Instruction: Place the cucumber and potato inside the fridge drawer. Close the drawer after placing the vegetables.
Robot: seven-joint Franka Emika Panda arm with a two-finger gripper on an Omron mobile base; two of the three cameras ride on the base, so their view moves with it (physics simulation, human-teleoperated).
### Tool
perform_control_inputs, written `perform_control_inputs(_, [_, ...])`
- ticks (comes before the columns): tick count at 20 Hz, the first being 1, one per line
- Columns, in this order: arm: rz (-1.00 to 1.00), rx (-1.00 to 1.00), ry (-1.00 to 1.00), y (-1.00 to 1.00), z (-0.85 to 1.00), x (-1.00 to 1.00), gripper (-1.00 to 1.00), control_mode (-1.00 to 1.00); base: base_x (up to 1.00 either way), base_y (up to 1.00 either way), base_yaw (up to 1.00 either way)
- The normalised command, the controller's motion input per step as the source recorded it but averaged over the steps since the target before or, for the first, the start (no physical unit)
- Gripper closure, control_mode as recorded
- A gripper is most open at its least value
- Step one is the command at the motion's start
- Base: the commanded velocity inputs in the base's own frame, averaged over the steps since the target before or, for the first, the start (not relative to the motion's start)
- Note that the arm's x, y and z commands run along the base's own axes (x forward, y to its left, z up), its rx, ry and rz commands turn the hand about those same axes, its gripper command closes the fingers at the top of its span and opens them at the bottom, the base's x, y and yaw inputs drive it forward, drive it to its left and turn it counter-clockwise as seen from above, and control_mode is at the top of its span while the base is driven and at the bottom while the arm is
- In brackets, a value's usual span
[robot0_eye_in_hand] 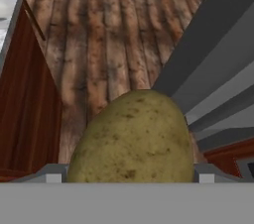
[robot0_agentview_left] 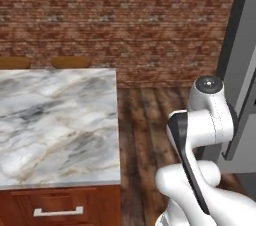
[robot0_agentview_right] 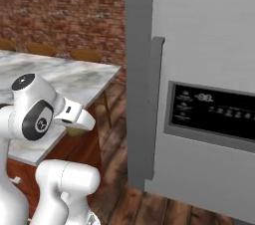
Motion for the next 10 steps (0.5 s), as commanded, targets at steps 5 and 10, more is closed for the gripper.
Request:
perform_control_inputs(5, [0.0,0.0,0.0,0.0,0.0,0.0,1.0,1.0,0.96,-0.12,0.14])
perform_control_inputs(10, [0.0,0.0,0.0,0.0,0.0,0.0,1.0,1.0,0.07,-0.73,-0.05])
